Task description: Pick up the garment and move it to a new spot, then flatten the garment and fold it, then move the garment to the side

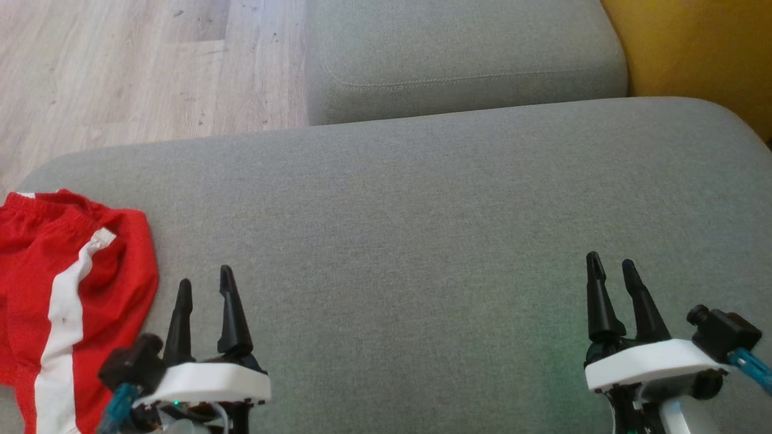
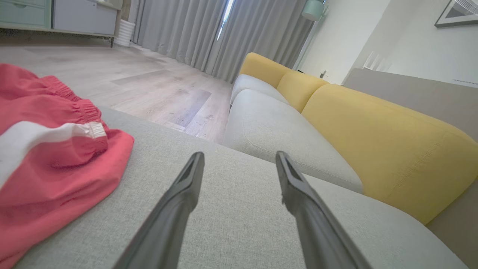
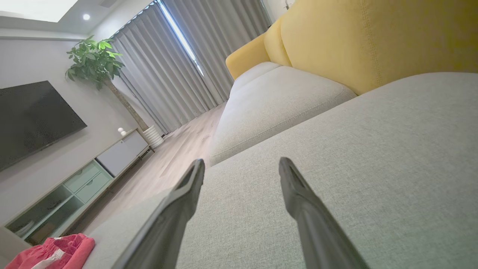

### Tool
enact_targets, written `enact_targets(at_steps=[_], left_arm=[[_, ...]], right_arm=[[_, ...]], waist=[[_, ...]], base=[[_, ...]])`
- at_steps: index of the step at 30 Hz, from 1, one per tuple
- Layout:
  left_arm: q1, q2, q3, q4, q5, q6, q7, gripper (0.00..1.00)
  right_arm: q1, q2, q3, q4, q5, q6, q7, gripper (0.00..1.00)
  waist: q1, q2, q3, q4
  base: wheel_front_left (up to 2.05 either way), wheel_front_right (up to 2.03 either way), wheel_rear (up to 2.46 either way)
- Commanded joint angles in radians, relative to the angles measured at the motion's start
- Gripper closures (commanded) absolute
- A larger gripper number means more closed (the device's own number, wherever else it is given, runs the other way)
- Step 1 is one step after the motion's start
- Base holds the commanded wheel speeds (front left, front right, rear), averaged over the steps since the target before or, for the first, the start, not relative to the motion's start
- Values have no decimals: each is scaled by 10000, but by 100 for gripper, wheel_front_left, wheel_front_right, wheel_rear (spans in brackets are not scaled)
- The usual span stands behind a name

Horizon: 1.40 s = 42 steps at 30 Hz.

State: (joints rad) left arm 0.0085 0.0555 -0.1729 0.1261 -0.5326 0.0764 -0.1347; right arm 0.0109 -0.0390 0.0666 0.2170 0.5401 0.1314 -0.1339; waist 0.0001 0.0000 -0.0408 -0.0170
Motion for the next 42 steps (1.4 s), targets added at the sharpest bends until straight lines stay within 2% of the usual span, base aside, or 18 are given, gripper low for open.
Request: enact_targets(at_steps=[1,11,21,31,42], left_arm=[[-276,140,86,-422,361,84,-139,0],[-206,244,-233,-536,1658,351,-435,0],[-107,246,-157,-86,2818,941,-732,0],[10,216,-1,391,3851,1118,-1028,0],[105,190,70,801,4837,1027,-1271,0]], right_arm=[[-288,-85,240,-424,-343,-5,-154,0],[-159,-92,415,-410,-1556,-6,-448,0],[-110,-99,688,-223,-2776,-6,-743,0],[-43,-106,702,19,-3936,-7,-1038,0],[19,-112,809,253,-4969,-7,-1278,0]], waist=[[0,0,-6,7],[0,0,-39,55],[-1,0,-49,33],[-1,0,-107,53],[-1,0,-207,62]], base=[[0,0,0],[0,0,0],[0,0,0],[0,0,0],[0,0,0]])
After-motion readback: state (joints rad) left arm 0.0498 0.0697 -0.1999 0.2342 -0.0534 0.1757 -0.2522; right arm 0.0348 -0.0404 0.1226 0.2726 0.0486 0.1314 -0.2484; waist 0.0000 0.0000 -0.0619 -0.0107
